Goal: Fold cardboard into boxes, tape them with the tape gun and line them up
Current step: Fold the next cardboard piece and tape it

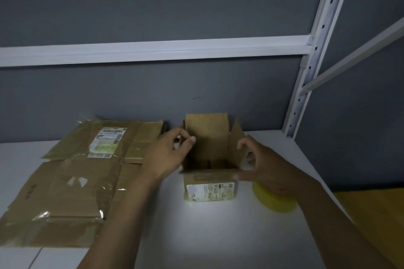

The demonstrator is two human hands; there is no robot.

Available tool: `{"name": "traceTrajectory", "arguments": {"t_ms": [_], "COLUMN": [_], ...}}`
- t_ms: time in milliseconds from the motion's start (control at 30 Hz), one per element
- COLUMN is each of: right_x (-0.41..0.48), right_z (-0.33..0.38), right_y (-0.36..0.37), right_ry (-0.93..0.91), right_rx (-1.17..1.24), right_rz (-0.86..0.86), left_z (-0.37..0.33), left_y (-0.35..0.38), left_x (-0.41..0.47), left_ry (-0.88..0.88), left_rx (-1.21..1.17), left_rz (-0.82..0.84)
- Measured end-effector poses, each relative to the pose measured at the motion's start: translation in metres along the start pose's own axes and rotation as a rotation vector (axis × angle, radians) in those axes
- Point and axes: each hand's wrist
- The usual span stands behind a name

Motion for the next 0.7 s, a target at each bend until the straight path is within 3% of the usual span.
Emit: {"name": "traceTrajectory", "arguments": {"t_ms": [100, 167, 267, 400, 567, 700], "right_x": [0.0, 0.0, 0.003, 0.008, 0.007, 0.0], "right_z": [-0.003, -0.003, 0.0, 0.01, 0.017, 0.018], "right_y": [0.003, 0.004, 0.008, 0.015, 0.02, 0.022], "right_ry": [0.021, 0.041, 0.056, 0.063, 0.118, 0.152], "right_rx": [-0.012, -0.033, -0.007, -0.069, -0.156, -0.114], "right_rz": [-0.086, -0.108, -0.158, -0.206, -0.213, -0.27], "left_z": [0.011, 0.018, 0.02, 0.009, -0.004, 0.005], "left_y": [0.0, 0.001, 0.009, 0.02, 0.021, 0.009], "left_x": [0.023, 0.037, 0.05, 0.054, 0.051, 0.048], "left_ry": [-0.148, -0.24, -0.244, -0.235, -0.216, -0.152], "left_rx": [-0.483, -0.627, -0.615, -0.568, -0.291, -0.509], "left_rz": [0.058, 0.156, 0.314, 0.277, 0.277, 0.242]}}
Point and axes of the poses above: each hand's wrist, its own x-axis towards the middle knuckle, its own y-axis out of the palm, z = x × y
